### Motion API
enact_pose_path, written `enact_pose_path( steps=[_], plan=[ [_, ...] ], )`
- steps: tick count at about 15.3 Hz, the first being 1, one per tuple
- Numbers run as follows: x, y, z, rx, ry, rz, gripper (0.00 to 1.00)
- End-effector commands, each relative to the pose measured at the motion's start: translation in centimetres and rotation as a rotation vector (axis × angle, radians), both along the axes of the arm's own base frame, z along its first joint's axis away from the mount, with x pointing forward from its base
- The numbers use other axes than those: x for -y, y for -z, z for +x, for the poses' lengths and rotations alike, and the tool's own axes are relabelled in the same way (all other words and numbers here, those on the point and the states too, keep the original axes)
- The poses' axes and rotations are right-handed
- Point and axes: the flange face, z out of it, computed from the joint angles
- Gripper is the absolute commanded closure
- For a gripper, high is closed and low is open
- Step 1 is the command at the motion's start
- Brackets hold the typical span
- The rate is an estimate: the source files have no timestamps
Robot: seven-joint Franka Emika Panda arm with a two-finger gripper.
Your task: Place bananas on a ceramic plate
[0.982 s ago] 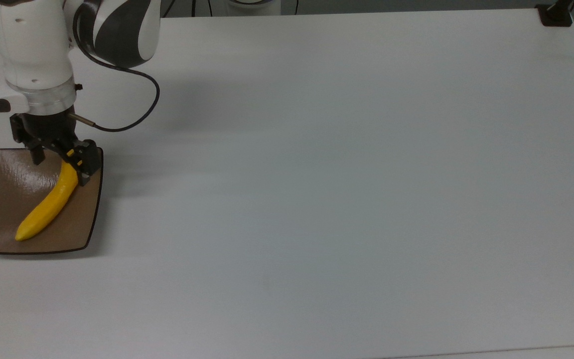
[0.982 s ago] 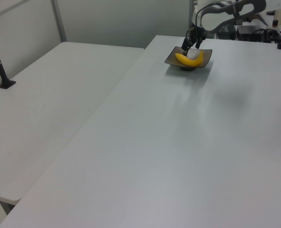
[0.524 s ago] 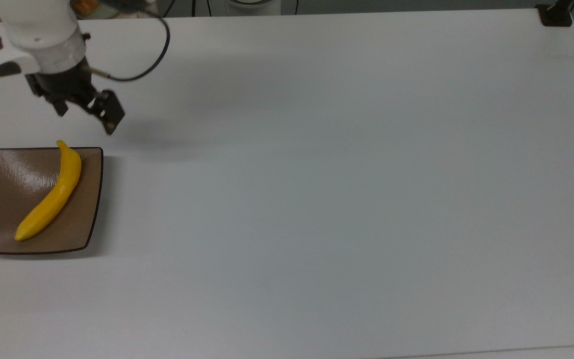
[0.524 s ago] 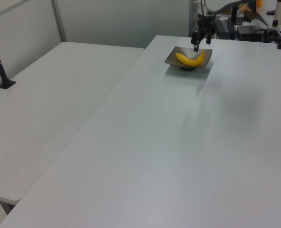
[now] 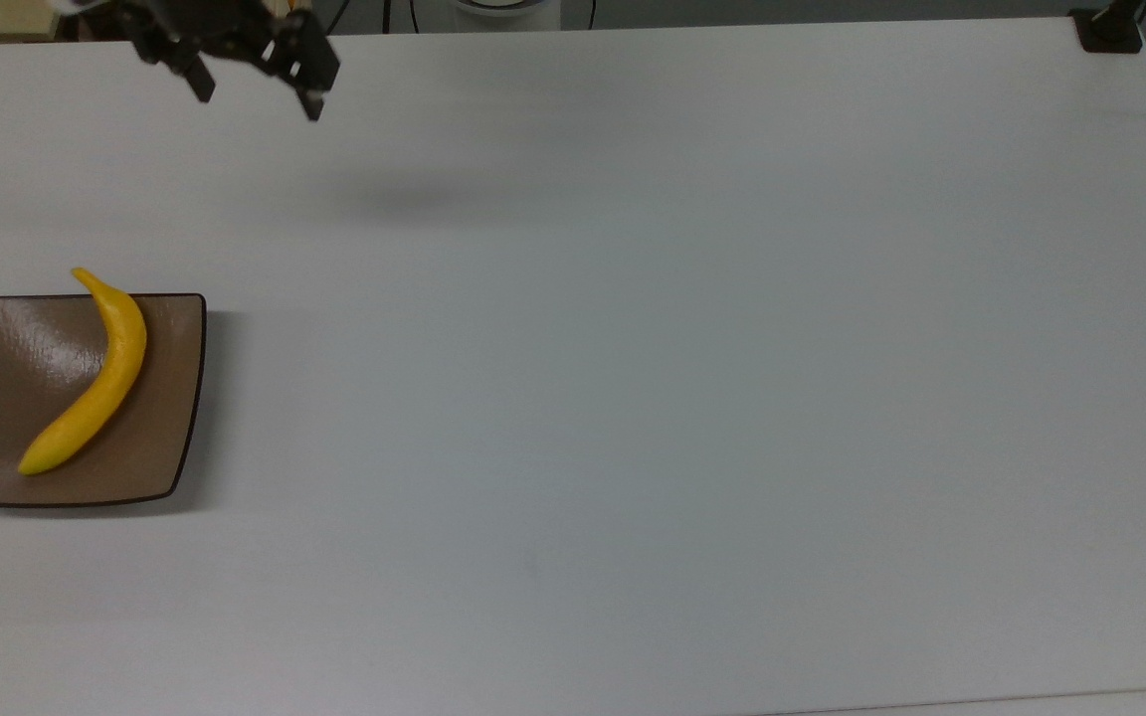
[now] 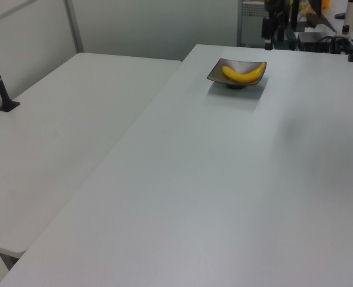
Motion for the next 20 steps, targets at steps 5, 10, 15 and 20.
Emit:
enact_pose_path(
  steps=[5, 10, 15, 20],
  plan=[
    [-6.4, -2.3, -3.9, 0.084, -0.1, 0.088, 0.0],
    [-9.6, -0.1, -3.1, 0.105, -0.094, 0.056, 0.0],
    [-9.8, 0.2, -3.1, 0.088, -0.141, -0.001, 0.0],
    [-9.7, 0.3, -3.1, 0.082, -0.15, -0.033, 0.0]
  ],
)
